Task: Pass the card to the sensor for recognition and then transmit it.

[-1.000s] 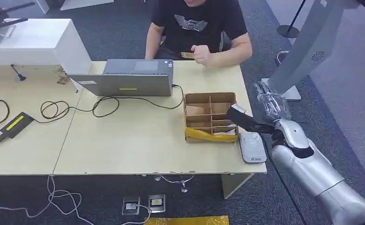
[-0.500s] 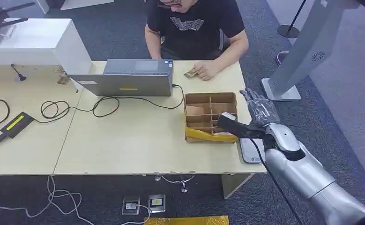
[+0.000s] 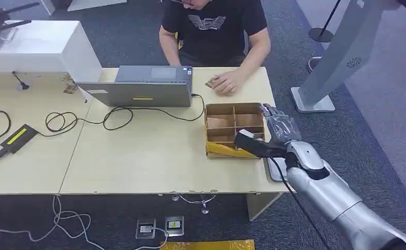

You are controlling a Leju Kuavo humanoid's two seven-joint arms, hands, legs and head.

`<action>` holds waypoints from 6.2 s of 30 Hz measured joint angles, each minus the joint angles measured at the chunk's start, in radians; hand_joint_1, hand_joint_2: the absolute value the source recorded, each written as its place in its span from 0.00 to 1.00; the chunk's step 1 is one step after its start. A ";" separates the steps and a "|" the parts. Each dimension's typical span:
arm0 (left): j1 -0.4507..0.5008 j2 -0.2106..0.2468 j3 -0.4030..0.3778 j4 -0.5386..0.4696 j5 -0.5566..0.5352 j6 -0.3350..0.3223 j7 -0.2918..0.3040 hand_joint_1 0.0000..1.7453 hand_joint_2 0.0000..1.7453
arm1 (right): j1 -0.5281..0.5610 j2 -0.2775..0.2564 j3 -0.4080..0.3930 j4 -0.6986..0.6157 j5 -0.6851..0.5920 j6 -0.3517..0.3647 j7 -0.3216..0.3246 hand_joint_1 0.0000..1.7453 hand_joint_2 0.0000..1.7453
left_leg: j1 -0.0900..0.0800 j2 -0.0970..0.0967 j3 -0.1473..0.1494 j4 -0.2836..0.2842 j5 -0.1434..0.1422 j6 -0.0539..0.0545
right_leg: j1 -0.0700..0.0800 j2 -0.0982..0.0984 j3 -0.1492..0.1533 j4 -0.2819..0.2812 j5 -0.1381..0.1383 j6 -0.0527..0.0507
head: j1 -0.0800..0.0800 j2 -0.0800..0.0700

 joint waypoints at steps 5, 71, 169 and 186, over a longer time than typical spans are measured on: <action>0.000 0.000 -0.015 0.000 -0.002 -0.002 -0.005 0.00 0.00 | 0.000 0.005 0.006 0.018 0.000 -0.002 -0.002 0.00 1.00 | 0.000 0.000 0.000 0.000 0.000 0.000 | 0.000 0.000 0.000 0.000 0.000 0.000 | 0.000 0.000; -0.020 0.022 -0.372 -0.003 -0.310 -0.140 -0.132 0.00 0.00 | -0.009 0.013 0.140 0.084 -0.117 -0.043 -0.027 0.00 1.00 | 0.000 0.002 0.001 0.000 0.000 0.000 | 0.000 0.001 0.000 0.000 0.000 0.000 | 0.000 0.000; -0.025 0.061 -0.861 -0.036 -0.203 -0.163 -0.195 0.00 0.00 | 0.035 -0.141 0.252 -0.425 0.171 -0.174 0.275 0.00 1.00 | 0.000 0.001 0.000 0.000 0.000 -0.001 | 0.000 0.000 0.000 0.000 0.000 0.000 | 0.000 0.000; -0.021 0.065 -0.890 -0.037 -0.161 -0.159 -0.196 0.00 0.00 | 0.024 -0.027 0.266 -0.244 0.127 -0.225 0.211 0.00 1.00 | 0.000 0.000 0.000 0.000 0.000 -0.001 | 0.000 0.000 0.001 0.000 0.000 0.000 | 0.000 0.000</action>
